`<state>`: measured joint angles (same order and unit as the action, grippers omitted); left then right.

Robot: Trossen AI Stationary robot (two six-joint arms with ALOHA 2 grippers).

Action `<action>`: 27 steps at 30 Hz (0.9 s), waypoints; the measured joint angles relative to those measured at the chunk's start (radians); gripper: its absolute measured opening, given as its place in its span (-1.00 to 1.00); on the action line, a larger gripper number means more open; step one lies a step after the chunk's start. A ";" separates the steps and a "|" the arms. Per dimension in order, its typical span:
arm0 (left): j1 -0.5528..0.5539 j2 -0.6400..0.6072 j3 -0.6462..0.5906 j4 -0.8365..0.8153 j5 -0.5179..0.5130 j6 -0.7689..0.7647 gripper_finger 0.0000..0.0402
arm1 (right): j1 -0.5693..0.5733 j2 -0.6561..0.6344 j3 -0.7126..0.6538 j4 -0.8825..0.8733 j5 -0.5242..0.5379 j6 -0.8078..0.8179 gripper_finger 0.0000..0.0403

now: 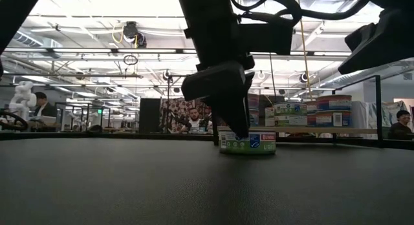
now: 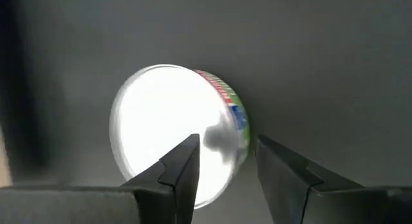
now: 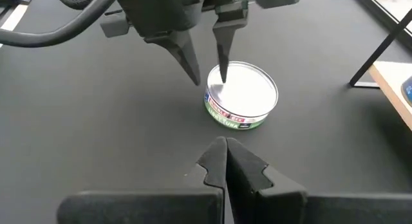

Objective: Stack canned seafood by type on shelf
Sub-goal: Stack the green tuna can on top of the top green tuna cans on the shelf

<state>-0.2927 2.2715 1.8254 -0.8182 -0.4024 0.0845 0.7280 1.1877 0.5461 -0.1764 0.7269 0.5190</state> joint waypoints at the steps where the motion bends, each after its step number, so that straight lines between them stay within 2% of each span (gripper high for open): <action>1: 0.001 0.000 0.000 -0.002 0.013 0.000 -0.25 | 0.000 0.000 0.000 0.000 0.000 0.000 -1.00; 3: 0.004 0.000 0.000 -0.003 0.036 -0.001 -0.25 | 0.000 0.000 0.000 0.002 0.001 0.000 -1.00; 15: 0.024 0.022 0.001 -0.002 0.012 0.000 -0.25 | 0.000 0.000 0.000 0.004 0.007 0.000 -1.00; 20: 0.015 0.027 0.002 -0.001 -0.036 0.001 -0.27 | 0.000 0.000 0.000 0.002 0.007 -0.006 -1.00; 23: 0.013 0.027 0.002 -0.001 -0.038 0.001 -0.39 | 0.000 0.000 0.000 0.002 0.007 -0.007 -1.00; 27: 0.009 0.027 0.002 -0.002 -0.042 0.001 -0.65 | 0.000 0.000 0.000 0.001 0.007 -0.011 -1.00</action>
<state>-0.2836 2.2982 1.8269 -0.8202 -0.4441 0.0853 0.7280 1.1873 0.5461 -0.1755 0.7335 0.5082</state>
